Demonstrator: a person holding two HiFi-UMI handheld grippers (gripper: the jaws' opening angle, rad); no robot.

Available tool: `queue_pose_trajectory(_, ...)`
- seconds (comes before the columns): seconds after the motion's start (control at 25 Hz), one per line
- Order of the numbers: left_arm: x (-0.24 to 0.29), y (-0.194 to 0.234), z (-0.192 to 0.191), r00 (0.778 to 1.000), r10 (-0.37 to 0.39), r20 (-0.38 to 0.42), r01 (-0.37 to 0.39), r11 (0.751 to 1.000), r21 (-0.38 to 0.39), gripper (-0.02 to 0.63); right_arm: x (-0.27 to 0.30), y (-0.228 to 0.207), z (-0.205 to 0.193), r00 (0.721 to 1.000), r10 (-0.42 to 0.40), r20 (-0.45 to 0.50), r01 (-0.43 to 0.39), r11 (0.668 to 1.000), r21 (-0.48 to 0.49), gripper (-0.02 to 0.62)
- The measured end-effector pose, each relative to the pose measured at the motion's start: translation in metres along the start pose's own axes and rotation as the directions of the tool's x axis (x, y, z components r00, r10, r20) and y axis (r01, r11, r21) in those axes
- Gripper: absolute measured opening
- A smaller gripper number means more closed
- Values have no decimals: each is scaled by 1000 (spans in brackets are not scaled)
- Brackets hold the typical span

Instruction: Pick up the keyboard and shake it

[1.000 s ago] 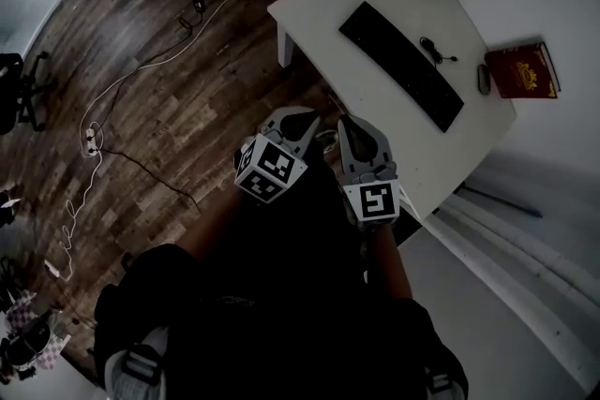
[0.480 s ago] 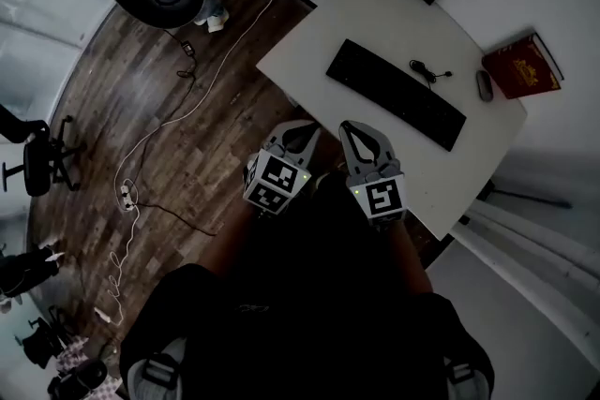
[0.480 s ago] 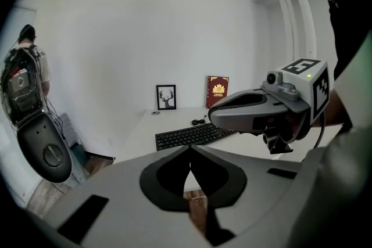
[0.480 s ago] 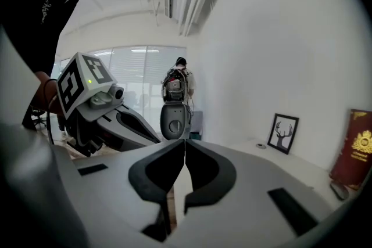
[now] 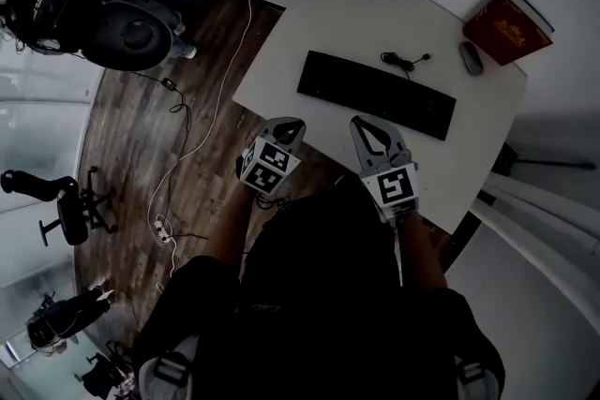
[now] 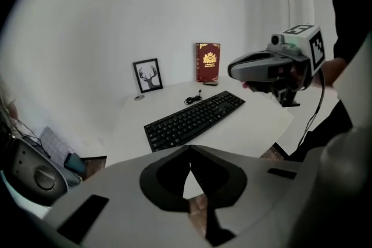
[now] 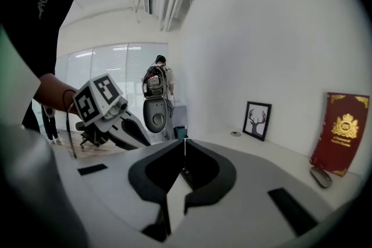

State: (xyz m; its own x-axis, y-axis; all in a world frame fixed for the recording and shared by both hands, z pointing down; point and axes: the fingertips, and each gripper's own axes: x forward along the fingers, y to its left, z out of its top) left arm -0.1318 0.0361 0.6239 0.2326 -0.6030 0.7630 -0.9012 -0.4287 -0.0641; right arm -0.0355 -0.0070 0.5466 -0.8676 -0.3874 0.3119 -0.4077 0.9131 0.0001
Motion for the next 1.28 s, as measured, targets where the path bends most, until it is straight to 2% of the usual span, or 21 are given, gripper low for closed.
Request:
queue_pose_trajectory(0.08,10,18,1,999,10,-39,-12,999,-36,3,-2,-16,-7,1000,-10,-15,11,999,32,21)
queue_pose_trajectory(0.16,20,30,13,999,17,-51,-19,999,-37,3,-3,-35,-16,999,-23,-34,24,999,49,22)
queue_pose_trajectory(0.36,59,38,38,994,5,-113,9,992,122,5,-4,-70,-47,997,-60,-56,63,996,65,22)
queue_pose_trajectory(0.48,85,36,39,974,-71,-217,122,966,229,10,-6,-79,-61,995,-75,-67,81,993,81,23)
queue_pose_trajectory(0.56,103,40,37,940,-121,-320,229,918,323,182,-6,-86,-66,992,-90,-91,98,991,90,23)
queue_pose_trajectory(0.6,113,44,37,917,-136,-374,285,880,380,238,-7,-90,-66,990,-100,-102,110,990,94,22)
queue_pose_trajectory(0.68,131,50,38,872,-154,-464,395,781,483,293,-8,-99,-65,984,-129,-122,141,986,90,22)
queue_pose_trajectory(0.76,152,49,41,824,-193,-533,499,694,519,344,-11,-108,-69,974,-166,-152,180,980,86,23)
queue_pose_trajectory(0.84,167,41,43,767,-241,-594,591,626,509,394,-15,-112,-71,962,-195,-191,217,971,102,23)
queue_pose_trajectory(0.92,174,34,42,715,-264,-647,659,565,497,403,-16,-110,-70,957,-202,-207,230,965,123,21)
queue_pose_trajectory(1.0,180,32,41,677,-268,-686,699,528,483,405,-14,-108,-67,958,-196,-211,225,967,119,22)
queue_pose_trajectory(1.12,190,32,40,641,-260,-723,730,497,469,430,-11,-110,-68,959,-189,-212,216,970,112,23)
queue_pose_trajectory(1.2,196,32,33,626,-232,-744,737,487,469,436,-11,-111,-72,958,-188,-216,216,969,117,23)
queue_pose_trajectory(1.28,202,34,25,620,-203,-758,734,489,470,451,-12,-112,-75,957,-187,-222,217,969,119,23)
